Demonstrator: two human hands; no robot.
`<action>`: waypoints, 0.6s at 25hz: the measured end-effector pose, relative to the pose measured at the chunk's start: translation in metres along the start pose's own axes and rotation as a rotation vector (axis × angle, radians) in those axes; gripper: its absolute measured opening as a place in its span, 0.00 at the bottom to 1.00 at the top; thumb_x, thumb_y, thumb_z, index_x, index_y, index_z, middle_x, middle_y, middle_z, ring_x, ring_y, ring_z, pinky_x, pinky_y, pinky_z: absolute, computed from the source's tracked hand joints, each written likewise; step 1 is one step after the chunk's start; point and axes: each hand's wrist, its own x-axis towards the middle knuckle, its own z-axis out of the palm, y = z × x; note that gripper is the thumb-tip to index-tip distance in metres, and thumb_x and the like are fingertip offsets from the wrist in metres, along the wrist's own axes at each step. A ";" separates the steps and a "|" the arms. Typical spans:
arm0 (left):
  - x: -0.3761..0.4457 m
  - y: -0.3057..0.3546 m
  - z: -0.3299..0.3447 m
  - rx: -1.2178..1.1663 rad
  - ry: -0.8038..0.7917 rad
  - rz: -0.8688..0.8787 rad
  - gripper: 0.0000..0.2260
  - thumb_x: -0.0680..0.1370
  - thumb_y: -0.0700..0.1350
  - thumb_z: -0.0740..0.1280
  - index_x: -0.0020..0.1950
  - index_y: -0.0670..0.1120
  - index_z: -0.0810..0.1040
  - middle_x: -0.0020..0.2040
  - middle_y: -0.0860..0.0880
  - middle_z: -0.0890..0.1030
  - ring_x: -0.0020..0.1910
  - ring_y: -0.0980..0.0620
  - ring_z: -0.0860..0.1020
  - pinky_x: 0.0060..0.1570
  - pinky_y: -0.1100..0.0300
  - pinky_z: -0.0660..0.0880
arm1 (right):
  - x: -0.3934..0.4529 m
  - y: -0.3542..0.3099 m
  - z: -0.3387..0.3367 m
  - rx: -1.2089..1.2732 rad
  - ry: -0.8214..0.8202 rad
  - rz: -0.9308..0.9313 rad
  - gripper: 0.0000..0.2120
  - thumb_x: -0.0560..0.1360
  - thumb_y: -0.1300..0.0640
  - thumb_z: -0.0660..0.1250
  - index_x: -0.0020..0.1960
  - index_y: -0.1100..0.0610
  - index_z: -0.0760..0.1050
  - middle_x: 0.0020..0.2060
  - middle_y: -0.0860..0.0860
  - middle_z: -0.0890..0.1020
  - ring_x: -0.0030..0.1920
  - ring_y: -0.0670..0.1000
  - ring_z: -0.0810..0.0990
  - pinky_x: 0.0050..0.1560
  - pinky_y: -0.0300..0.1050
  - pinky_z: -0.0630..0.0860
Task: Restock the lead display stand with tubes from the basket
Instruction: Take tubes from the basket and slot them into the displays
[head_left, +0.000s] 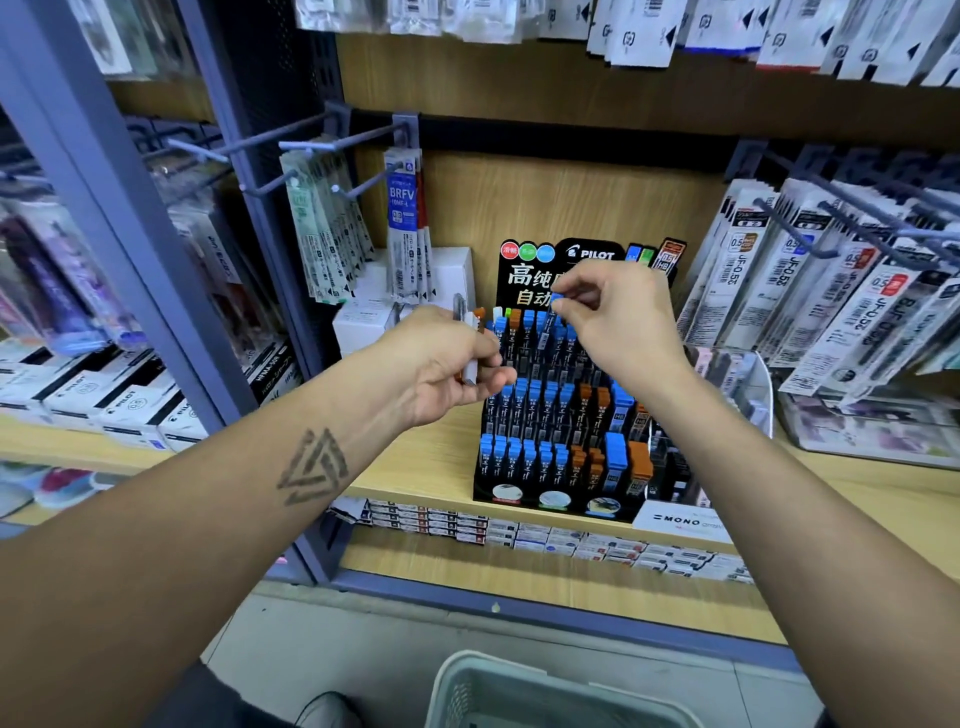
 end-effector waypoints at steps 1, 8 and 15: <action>0.000 0.000 0.000 0.006 -0.006 0.000 0.08 0.80 0.29 0.63 0.57 0.37 0.70 0.36 0.41 0.75 0.29 0.47 0.81 0.26 0.62 0.77 | 0.000 0.001 0.002 -0.006 0.017 -0.015 0.04 0.76 0.62 0.72 0.50 0.56 0.84 0.41 0.48 0.84 0.44 0.46 0.82 0.51 0.46 0.81; -0.003 -0.004 0.007 0.080 -0.067 -0.045 0.05 0.82 0.31 0.60 0.57 0.37 0.67 0.35 0.39 0.78 0.27 0.49 0.76 0.23 0.64 0.71 | -0.003 -0.001 0.006 -0.015 -0.004 -0.077 0.04 0.76 0.61 0.72 0.50 0.57 0.83 0.41 0.48 0.84 0.44 0.46 0.82 0.51 0.43 0.80; 0.000 -0.008 0.006 0.104 -0.060 -0.033 0.23 0.82 0.32 0.61 0.75 0.35 0.59 0.35 0.38 0.82 0.29 0.47 0.80 0.26 0.61 0.76 | 0.000 0.006 0.003 -0.066 -0.014 -0.053 0.02 0.75 0.62 0.72 0.47 0.57 0.83 0.38 0.48 0.83 0.42 0.50 0.81 0.48 0.53 0.81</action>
